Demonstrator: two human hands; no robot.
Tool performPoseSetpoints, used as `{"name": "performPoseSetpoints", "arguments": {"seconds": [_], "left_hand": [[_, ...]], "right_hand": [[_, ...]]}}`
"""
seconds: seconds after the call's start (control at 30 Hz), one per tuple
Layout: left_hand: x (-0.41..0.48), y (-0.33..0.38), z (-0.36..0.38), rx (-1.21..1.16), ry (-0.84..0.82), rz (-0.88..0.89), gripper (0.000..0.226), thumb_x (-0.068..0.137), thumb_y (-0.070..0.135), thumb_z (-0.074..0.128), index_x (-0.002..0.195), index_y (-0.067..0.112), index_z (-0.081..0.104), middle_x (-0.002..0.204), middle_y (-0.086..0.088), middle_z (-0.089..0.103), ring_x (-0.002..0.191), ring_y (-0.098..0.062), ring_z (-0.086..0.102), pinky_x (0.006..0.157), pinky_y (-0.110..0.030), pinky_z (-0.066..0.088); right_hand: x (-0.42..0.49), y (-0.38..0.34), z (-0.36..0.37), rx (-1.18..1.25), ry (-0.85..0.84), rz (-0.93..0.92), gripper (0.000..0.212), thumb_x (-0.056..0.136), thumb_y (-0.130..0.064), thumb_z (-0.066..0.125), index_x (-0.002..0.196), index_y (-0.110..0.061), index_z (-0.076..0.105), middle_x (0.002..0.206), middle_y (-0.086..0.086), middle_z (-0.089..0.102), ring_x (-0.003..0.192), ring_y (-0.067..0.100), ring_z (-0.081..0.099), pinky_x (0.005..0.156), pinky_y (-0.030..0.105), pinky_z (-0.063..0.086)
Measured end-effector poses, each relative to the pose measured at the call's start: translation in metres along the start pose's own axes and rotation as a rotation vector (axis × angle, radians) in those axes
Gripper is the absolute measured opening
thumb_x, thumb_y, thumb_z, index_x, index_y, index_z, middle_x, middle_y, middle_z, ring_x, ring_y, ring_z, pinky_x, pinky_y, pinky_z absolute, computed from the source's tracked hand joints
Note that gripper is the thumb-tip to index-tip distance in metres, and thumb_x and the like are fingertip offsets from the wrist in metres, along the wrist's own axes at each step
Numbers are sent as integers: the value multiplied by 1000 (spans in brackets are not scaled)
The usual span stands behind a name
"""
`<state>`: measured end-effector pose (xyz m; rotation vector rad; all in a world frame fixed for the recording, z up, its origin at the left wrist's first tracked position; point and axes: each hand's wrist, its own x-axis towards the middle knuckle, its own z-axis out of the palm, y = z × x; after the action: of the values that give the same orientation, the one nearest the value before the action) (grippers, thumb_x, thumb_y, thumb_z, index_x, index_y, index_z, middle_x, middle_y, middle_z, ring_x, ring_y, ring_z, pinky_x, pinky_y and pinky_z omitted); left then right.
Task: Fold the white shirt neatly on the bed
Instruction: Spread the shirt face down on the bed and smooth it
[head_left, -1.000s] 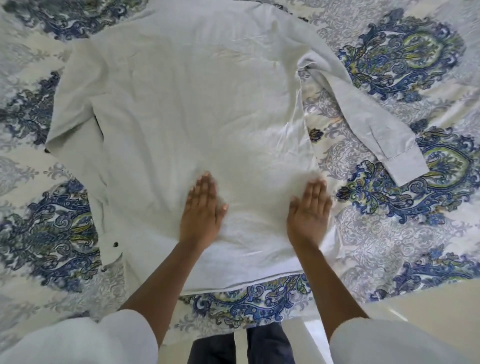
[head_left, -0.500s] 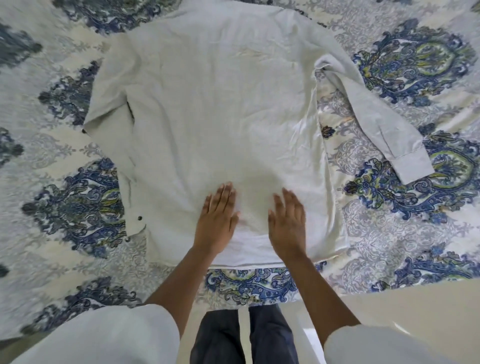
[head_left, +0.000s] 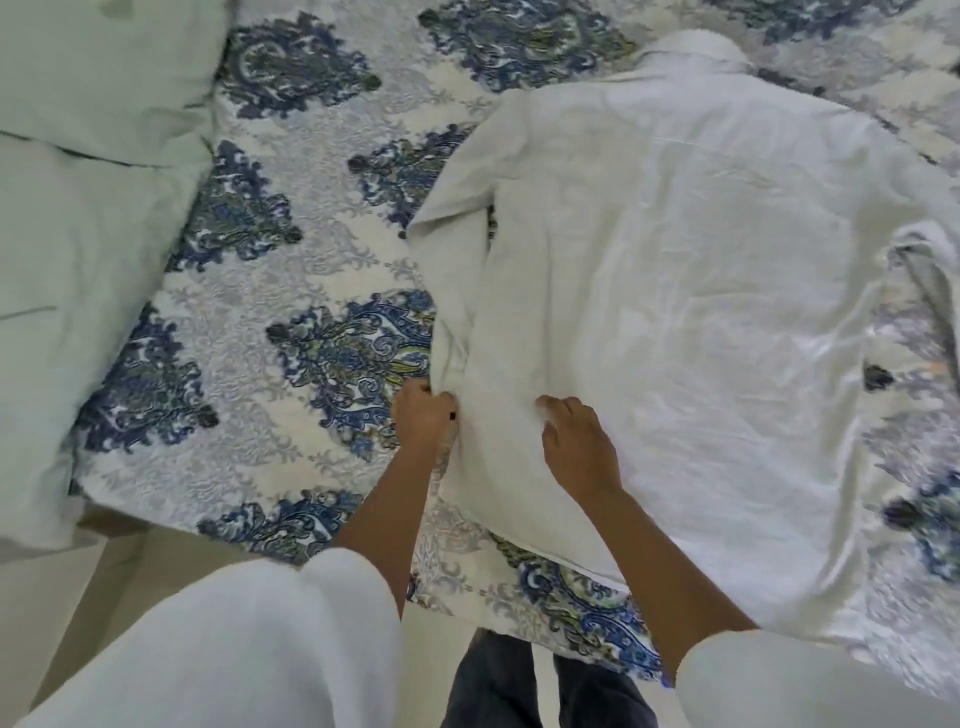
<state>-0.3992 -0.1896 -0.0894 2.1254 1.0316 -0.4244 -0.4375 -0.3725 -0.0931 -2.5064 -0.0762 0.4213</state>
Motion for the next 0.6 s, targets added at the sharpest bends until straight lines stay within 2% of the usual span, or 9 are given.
{"name": "performPoseSetpoints", "arguments": {"seconds": [0.07, 0.1, 0.17, 0.23, 0.33, 0.4, 0.5, 0.57, 0.6], "left_hand": [[15, 1, -10, -60, -154, -1, 10, 83, 12, 63, 85, 5, 57, 86, -14, 57, 77, -26, 55, 68, -34, 42], [21, 2, -14, -91, -198, 3, 11, 81, 10, 64, 75, 8, 56, 81, -15, 59, 71, -25, 55, 65, -33, 42], [33, 5, -27, -114, -179, 40, 23, 81, 9, 63, 62, 14, 51, 70, -13, 56, 61, -23, 51, 59, -30, 37], [42, 10, -48, -171, -59, 66, 26, 85, 10, 59, 63, 16, 45, 64, -7, 48, 58, -20, 44, 56, -29, 33], [60, 12, -85, -235, 220, 37, 12, 90, 15, 52, 80, 9, 47, 71, -4, 47, 66, -21, 46, 61, -32, 38], [78, 12, -116, -309, 351, -10, 9, 90, 14, 50, 84, 7, 48, 67, -1, 44, 68, -20, 45, 61, -31, 37], [108, 15, -160, -424, 313, -77, 22, 90, 14, 51, 68, 16, 47, 66, 5, 42, 65, -16, 44, 63, -28, 40], [122, 14, -180, -515, 208, -123, 27, 88, 11, 52, 65, 22, 44, 69, 5, 44, 61, -9, 43, 60, -22, 41], [126, 13, -186, -486, 130, -129, 25, 88, 10, 53, 66, 21, 46, 72, 3, 46, 61, -8, 44, 60, -22, 41]], "right_hand": [[17, -7, 0, 10, -23, 4, 39, 94, -11, 41, 131, -17, 49, 122, 9, 52, 114, 28, 46, 85, 36, 45], [24, -9, -1, 18, -29, 15, 39, 94, -12, 41, 131, -18, 48, 122, 9, 51, 115, 28, 45, 86, 35, 44], [38, -15, -5, 38, -27, 42, 38, 93, -13, 41, 130, -19, 49, 120, 10, 51, 116, 27, 45, 87, 34, 43], [52, -22, -10, 59, -8, 79, 38, 94, -14, 42, 131, -18, 49, 122, 10, 51, 119, 27, 45, 90, 35, 42], [73, -33, -17, 62, 7, 104, 38, 95, -16, 41, 133, -16, 47, 126, 11, 48, 123, 27, 44, 92, 36, 42], [88, -40, -20, 59, 7, 124, 39, 95, -16, 41, 134, -16, 46, 127, 12, 47, 124, 27, 42, 92, 36, 41], [110, -48, -23, 21, -15, 161, 40, 95, -17, 40, 135, -16, 44, 129, 13, 45, 126, 28, 39, 94, 36, 40], [122, -52, -23, -1, -34, 187, 41, 95, -17, 40, 136, -16, 42, 131, 13, 43, 127, 29, 37, 95, 36, 39], [126, -53, -23, -5, -41, 203, 41, 95, -17, 40, 136, -16, 42, 132, 13, 42, 127, 29, 36, 95, 35, 39]]}}
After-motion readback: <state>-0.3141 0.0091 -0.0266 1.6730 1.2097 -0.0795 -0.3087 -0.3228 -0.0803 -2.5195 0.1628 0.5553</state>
